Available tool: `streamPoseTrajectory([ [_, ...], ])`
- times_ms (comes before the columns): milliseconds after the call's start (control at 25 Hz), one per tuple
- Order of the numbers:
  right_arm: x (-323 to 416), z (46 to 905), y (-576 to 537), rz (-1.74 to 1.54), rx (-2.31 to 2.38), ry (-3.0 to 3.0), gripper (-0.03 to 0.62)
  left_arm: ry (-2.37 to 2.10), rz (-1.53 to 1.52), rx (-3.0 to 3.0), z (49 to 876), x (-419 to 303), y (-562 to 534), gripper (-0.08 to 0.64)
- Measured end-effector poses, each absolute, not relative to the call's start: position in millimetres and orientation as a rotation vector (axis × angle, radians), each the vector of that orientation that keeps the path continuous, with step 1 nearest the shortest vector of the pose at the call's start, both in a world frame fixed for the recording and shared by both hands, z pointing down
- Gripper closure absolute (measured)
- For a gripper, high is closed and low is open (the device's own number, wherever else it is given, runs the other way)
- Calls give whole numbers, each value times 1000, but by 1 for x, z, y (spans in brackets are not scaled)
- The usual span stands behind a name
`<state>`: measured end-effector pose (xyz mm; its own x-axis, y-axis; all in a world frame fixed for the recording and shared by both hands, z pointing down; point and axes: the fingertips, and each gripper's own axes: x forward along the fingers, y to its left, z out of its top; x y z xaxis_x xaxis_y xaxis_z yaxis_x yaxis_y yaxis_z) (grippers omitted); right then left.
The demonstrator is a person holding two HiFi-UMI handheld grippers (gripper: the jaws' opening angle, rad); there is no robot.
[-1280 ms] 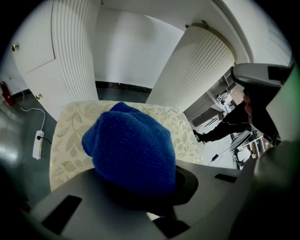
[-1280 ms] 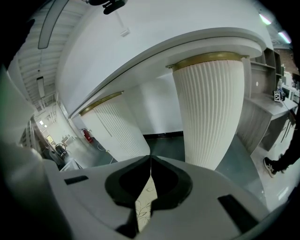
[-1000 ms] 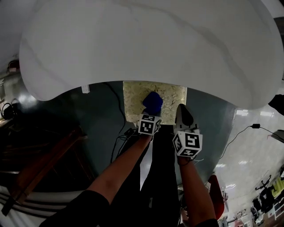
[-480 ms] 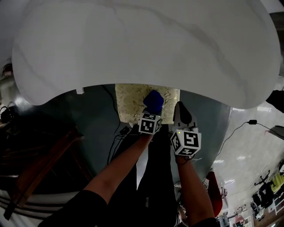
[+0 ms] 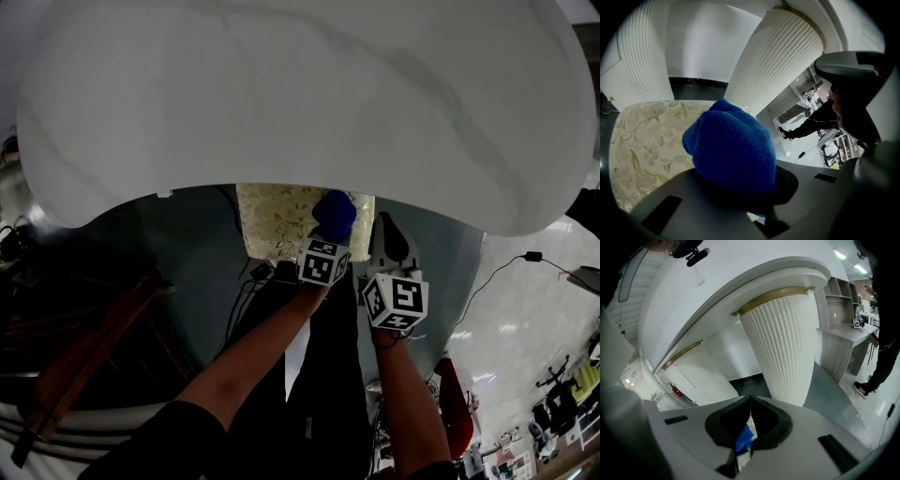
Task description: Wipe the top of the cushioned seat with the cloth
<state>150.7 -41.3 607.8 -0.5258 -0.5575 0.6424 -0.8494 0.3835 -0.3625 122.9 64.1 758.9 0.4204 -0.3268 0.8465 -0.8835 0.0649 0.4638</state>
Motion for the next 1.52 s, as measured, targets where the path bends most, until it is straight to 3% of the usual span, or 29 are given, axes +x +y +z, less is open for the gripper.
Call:
streamPoseTrajectory([
  [1000, 204, 609, -34, 928, 1317, -2158, 555, -1033, 584, 1597, 745, 179, 48, 520],
  [1520, 110, 572, -3, 883, 1187, -2259, 555, -1237, 602, 1462, 703, 38, 170, 520],
])
